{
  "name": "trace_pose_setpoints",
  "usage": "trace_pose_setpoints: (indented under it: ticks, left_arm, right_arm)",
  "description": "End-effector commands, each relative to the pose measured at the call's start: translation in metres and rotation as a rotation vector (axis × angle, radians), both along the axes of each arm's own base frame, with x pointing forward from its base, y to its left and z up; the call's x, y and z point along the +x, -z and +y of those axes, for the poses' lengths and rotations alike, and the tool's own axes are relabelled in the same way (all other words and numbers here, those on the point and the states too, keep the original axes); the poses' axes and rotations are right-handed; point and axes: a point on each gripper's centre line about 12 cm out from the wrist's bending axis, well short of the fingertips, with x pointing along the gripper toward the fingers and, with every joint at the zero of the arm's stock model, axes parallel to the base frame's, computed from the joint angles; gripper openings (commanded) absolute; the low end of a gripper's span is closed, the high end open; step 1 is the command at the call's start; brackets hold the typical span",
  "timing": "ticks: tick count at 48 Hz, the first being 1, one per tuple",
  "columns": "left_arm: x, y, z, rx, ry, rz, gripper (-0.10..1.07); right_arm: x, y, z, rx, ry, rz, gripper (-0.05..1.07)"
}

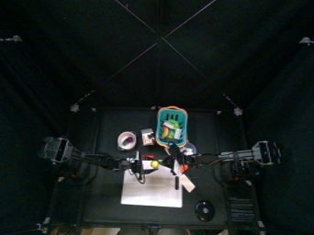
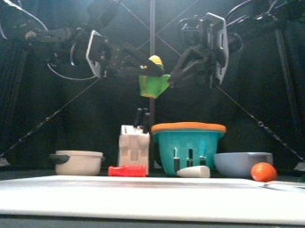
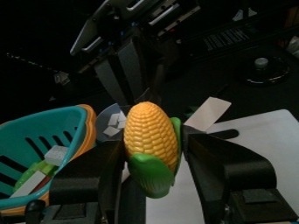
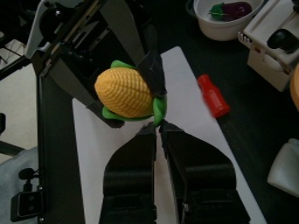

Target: Remove husk from corn

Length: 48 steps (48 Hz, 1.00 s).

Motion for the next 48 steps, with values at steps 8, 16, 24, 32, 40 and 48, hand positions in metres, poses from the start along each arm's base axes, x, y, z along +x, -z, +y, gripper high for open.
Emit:
trace_pose_setpoints:
  ticks: [8, 16, 24, 32, 40, 48]
  left_arm:
    - [0.001, -0.005, -0.002, -0.001, 0.007, -0.014, 0.65]
    - [0.000, -0.005, -0.002, -0.001, 0.007, -0.013, 0.65]
    - [-0.001, -0.006, -0.002, 0.000, 0.007, -0.014, 0.65]
    - [-0.002, -0.005, -0.002, -0.001, 0.006, -0.012, 0.65]
    - [-0.002, -0.005, -0.002, -0.002, 0.006, -0.012, 0.65]
    - [-0.002, -0.005, -0.002, 0.000, 0.007, -0.012, 0.65]
  right_arm:
    - [-0.008, -0.020, -0.008, -0.002, 0.022, -0.061, 0.43]
    - [-0.012, -0.017, -0.008, 0.002, 0.027, -0.055, 0.43]
    - [-0.016, -0.013, -0.008, 0.003, 0.027, -0.046, 0.43]
    - [-0.021, -0.011, -0.008, 0.003, 0.029, -0.043, 0.43]
    - [-0.025, -0.013, -0.009, 0.002, 0.033, -0.045, 0.43]
    - [-0.038, -0.006, -0.010, -0.008, 0.048, -0.008, 0.43]
